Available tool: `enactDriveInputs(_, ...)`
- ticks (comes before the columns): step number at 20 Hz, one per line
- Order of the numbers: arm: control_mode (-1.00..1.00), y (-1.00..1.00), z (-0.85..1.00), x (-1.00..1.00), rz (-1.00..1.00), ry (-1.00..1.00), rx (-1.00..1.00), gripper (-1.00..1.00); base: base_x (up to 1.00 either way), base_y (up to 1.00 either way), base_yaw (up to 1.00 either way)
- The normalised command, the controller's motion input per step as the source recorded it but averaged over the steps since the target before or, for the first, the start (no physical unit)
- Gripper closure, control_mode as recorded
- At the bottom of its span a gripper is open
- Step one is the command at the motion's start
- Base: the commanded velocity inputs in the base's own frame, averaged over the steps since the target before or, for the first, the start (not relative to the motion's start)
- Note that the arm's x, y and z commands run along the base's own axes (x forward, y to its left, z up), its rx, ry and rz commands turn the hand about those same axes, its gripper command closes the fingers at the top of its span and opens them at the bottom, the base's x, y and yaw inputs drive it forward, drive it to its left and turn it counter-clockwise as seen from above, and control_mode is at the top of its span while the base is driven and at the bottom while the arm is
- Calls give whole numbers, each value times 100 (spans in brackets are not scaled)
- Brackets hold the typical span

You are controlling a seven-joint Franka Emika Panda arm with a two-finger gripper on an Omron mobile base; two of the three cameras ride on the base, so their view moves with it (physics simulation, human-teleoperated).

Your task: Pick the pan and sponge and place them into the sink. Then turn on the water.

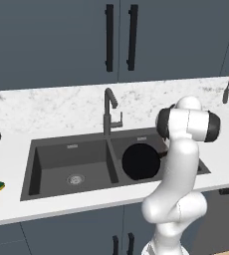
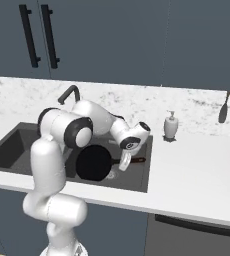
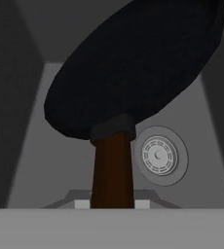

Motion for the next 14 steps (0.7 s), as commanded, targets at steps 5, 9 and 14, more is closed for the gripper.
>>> enactDriveInputs(5, -100, 7, -32, 16, 1, 0, 0, 100, 0, 0, 0)
enactDriveInputs(9, -100, 12, -31, 18, 1, 0, 0, 100, 0, 0, 0)
enactDriveInputs(14, -100, 13, -34, 14, 1, 0, 0, 100, 0, 0, 0)
